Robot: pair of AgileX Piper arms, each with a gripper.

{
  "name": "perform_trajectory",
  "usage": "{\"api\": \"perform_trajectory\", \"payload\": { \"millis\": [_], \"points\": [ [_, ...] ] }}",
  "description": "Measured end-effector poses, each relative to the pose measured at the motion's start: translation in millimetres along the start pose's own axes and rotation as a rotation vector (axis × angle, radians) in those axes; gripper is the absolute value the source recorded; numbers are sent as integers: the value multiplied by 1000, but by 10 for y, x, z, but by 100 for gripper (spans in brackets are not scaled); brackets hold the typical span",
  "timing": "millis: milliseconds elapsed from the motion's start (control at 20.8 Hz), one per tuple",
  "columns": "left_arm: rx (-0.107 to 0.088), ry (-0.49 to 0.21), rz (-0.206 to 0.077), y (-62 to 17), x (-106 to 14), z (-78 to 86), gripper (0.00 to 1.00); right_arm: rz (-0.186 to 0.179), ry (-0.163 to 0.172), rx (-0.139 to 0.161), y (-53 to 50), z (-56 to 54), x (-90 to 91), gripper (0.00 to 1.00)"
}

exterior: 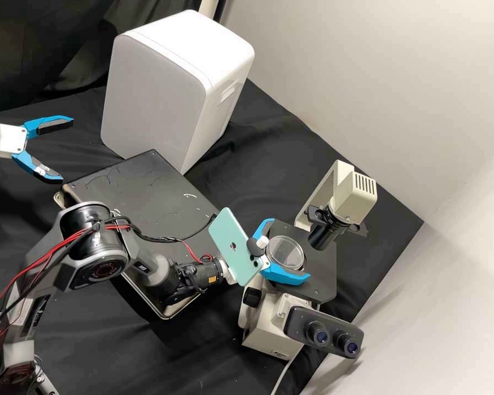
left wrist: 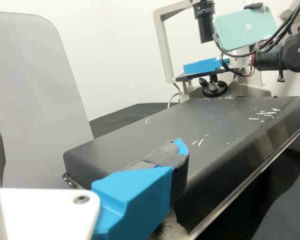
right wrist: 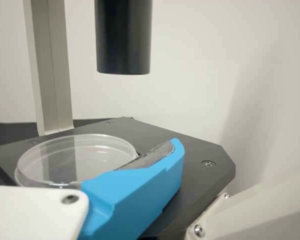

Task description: Place the petri dish on the bench

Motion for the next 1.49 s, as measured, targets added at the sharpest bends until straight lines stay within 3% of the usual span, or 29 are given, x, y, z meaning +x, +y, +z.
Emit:
{"api": "perform_trajectory", "payload": {
  "millis": [865,913,1490],
  "points": [
    [0,0,0,0,0,0,100,21,-14,-36,-27,51,81,100],
    [0,0,0,0,0,0,100,29,-13,-34,-28,50,82,0],
    [-1,6,4,8,6,-12,100,33,-17,-28,-36,41,84,0]
  ]
}}
